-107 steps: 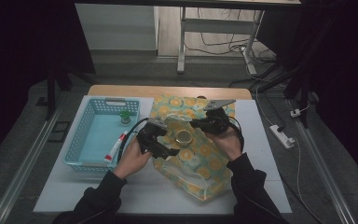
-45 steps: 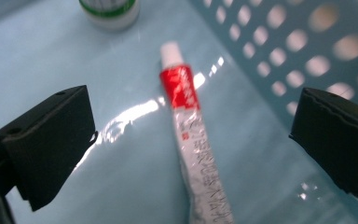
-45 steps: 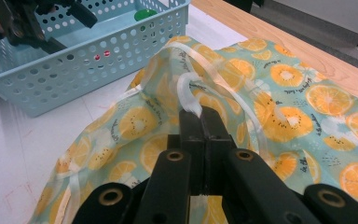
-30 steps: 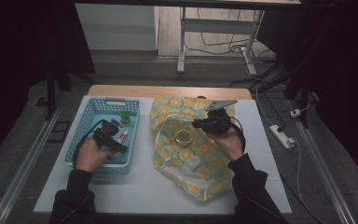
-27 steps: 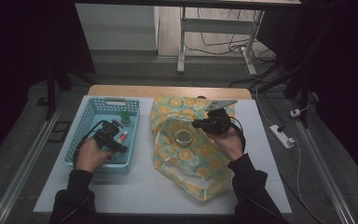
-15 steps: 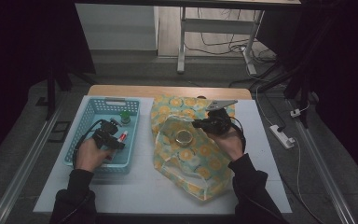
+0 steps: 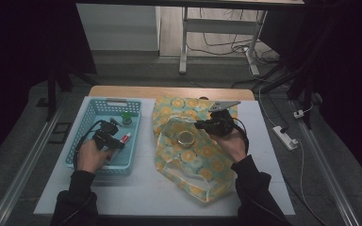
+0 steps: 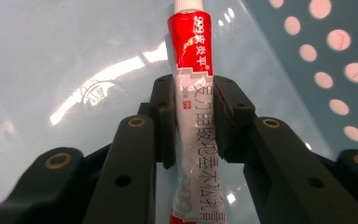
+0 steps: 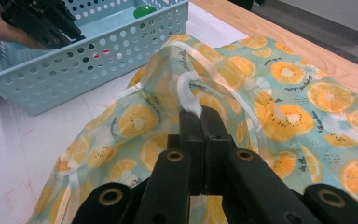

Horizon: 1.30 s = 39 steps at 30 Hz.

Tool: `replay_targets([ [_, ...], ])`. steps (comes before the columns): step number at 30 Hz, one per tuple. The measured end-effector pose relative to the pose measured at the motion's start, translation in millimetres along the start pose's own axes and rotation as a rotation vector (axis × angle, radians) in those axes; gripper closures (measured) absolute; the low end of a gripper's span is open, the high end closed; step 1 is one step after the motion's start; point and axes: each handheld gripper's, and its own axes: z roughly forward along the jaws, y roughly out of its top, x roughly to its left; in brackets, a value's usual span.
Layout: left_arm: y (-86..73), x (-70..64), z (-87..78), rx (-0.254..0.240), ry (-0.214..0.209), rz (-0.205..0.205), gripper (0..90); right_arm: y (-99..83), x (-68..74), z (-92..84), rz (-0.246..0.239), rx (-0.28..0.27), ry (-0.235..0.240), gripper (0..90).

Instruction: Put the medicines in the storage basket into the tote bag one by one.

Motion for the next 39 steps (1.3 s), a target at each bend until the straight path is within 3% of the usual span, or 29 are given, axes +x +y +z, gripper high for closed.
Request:
replay_targets([
  [7, 0.0, -0.6, -3.2, -0.023, 0.006, -0.01, 71.1, 0.1, 0.3, -0.4, 0.001, -0.002, 0.0, 90.0],
  [12, -0.1, 0.1, -9.5, -0.074, 0.002, -0.025, 71.2, 0.3, 0.2, -0.9, 0.0, -0.003, 0.0, 90.0],
  [25, -4.4, 0.9, -35.6, -0.207, 0.017, -0.005, 71.2, 0.4, 0.3, -1.1, -0.003, -0.008, -0.001, 90.0],
  [27, -5.1, 1.1, -40.0, -0.23, 0.008, -0.017, 71.1, 0.6, 0.4, -1.1, -0.005, -0.008, -0.001, 90.0],
  [39, -5.1, -11.3, -69.5, -0.364, 0.007, 0.043, 71.1, 1.0, 0.9, -1.8, -0.008, -0.013, 0.001, 90.0],
])
